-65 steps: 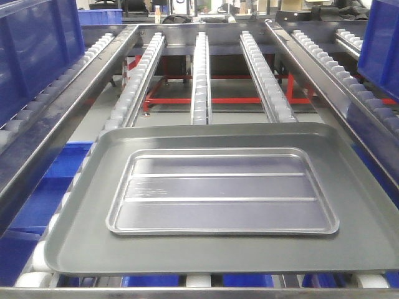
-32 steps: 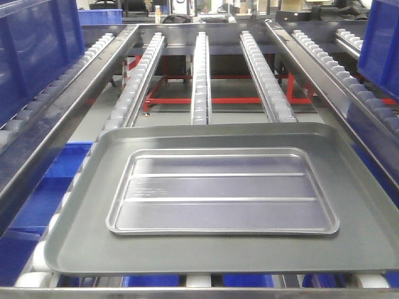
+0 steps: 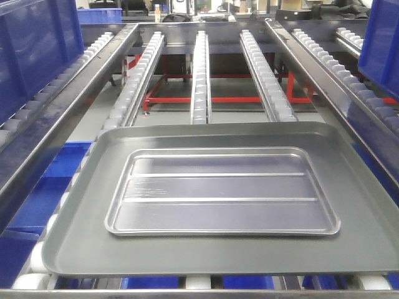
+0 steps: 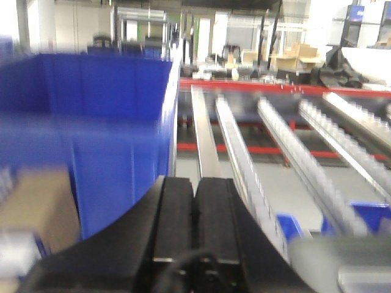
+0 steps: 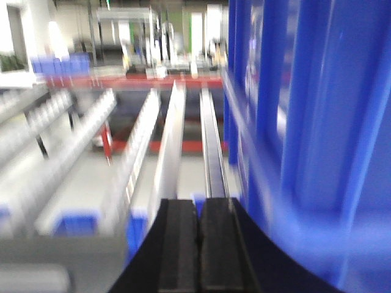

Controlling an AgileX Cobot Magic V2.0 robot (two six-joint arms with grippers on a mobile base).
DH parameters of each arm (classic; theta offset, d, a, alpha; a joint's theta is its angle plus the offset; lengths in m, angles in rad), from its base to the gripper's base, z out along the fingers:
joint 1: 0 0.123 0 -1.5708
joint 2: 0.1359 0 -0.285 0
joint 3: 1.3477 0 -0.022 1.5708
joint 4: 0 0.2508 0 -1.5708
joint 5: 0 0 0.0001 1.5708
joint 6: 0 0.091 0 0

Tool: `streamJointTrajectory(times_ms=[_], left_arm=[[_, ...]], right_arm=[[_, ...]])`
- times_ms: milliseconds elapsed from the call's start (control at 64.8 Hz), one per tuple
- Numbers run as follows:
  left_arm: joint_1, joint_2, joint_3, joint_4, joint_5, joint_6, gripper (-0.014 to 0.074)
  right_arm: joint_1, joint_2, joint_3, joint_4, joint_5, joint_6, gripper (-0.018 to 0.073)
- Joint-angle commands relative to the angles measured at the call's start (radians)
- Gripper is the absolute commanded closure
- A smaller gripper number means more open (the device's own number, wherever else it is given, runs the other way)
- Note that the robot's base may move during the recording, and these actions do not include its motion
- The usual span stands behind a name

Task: Grab silver tray and place in blue box
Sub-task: 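Move both grippers down toward the silver tray's side edges, then lower both grippers onto opposite rims of the silver tray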

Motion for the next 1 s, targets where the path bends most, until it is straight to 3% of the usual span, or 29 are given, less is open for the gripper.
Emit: streamJointTrajectory(times_ms=[0, 124, 216, 371, 463, 571, 772, 911, 988], left_arm=[[-0.008, 0.08, -0.184, 0.023, 0.078, 0.003, 0.0689], [-0.008, 0.248, -0.433, -0.008, 0.303, 0.003, 0.0675], [-0.008, 0.366, -0.525, -0.056, 0.348, 0.003, 0.0602], [-0.078, 0.514, -0.566, -0.131, 0.391, 0.029, 0.0343], [-0.157, 0.59, -0.566, -0.144, 0.443, 0.029, 0.0269], [-0.263, 0.698, -0.568, -0.152, 0.474, 0.029, 0.0267], [-0.411, 0.919, -0.67, -0.2, 0.595, 0.029, 0.027], [-0.452, 1.027, -0.739, -0.211, 0.566, 0.029, 0.0272], [-0.452, 1.083, -0.752, -0.256, 0.556, 0.029, 0.0272]], right_arm=[[-0.004, 0.034, -0.155, 0.006, -0.005, 0.008, 0.0503], [-0.003, 0.18, -0.387, 0.006, 0.161, 0.008, 0.0499], [-0.002, 0.288, -0.494, 0.006, 0.243, 0.008, 0.0484], [0.02, 0.436, -0.574, 0.006, 0.344, 0.008, 0.0313], [0.038, 0.513, -0.593, 0.006, 0.43, 0.007, 0.0198], [0.066, 0.611, -0.606, 0.007, 0.545, 0.007, 0.0106], [0.138, 0.788, -0.667, 0.049, 0.702, 0.005, 0.0102], [0.204, 0.911, -0.722, 0.111, 0.718, -0.025, 0.0102], [0.233, 0.969, -0.735, 0.133, 0.667, -0.026, 0.0102]])
